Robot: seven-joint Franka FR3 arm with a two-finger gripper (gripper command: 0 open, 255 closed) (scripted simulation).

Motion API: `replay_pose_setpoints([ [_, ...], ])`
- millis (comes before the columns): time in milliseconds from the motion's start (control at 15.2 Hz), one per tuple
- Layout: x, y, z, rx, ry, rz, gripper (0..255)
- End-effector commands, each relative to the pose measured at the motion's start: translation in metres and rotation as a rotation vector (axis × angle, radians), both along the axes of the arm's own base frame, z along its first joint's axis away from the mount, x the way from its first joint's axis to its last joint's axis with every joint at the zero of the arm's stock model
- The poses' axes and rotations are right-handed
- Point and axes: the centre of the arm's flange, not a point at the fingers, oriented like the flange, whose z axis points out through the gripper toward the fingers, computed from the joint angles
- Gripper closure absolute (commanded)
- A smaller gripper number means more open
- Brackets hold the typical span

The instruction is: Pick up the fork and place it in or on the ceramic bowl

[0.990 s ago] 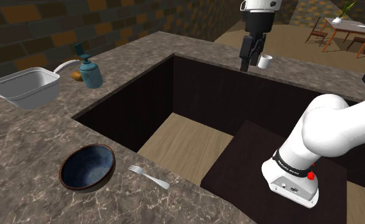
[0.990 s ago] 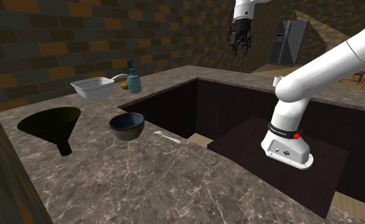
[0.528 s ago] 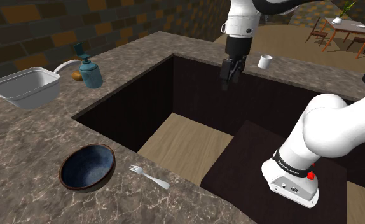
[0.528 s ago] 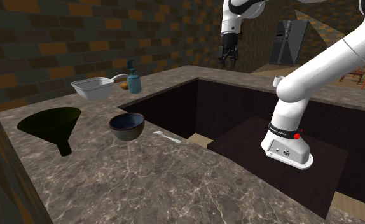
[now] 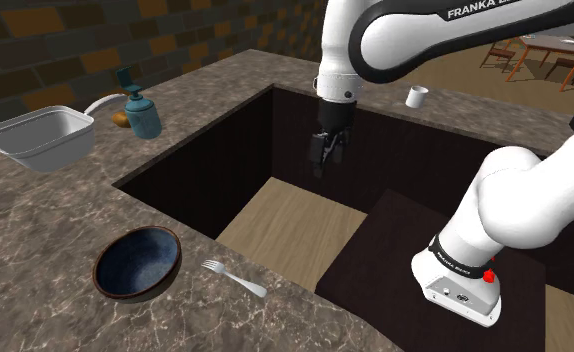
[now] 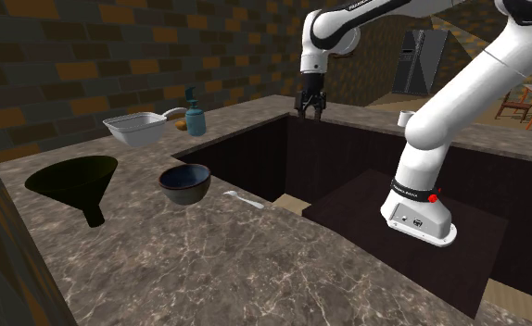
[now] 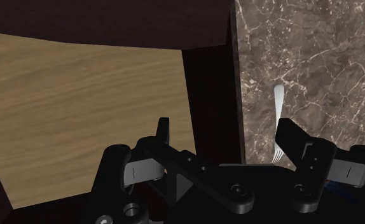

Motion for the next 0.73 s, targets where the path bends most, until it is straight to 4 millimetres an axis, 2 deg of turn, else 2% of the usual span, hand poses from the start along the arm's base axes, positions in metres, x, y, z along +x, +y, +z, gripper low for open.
replay_pose_setpoints([
  [0,0.007,0.016,-0.02,0.005,-0.003,0.006,0],
  [660,0.044,0.103,-0.109,0.027,-0.01,0.038,0],
])
